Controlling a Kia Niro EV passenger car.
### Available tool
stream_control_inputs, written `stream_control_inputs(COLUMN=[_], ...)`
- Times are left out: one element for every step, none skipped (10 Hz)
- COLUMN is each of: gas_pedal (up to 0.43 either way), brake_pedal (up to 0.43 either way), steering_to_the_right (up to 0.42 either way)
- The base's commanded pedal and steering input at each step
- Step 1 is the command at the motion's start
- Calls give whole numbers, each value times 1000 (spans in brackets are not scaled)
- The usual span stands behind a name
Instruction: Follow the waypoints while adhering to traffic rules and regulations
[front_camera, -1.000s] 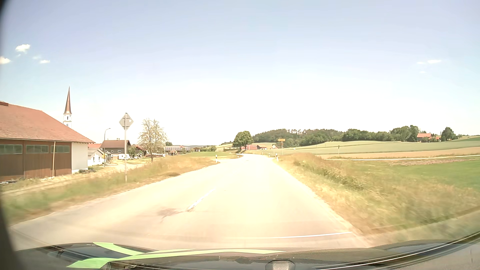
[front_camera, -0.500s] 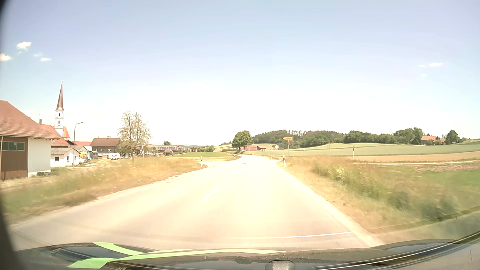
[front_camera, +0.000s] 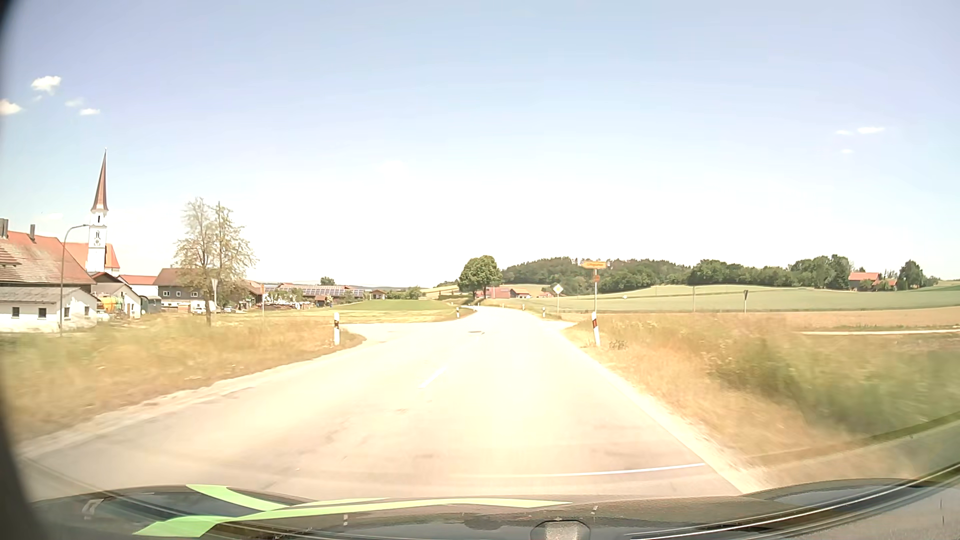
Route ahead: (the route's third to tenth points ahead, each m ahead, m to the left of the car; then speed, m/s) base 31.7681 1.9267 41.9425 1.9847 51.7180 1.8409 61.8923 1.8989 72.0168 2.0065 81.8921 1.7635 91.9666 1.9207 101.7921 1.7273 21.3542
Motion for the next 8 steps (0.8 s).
stream_control_inputs(gas_pedal=[130,130,130,130,110,98,87,87], brake_pedal=[0,0,0,0,0,0,0,0], steering_to_the_right=[4,3,3,3,3,3,2,1])
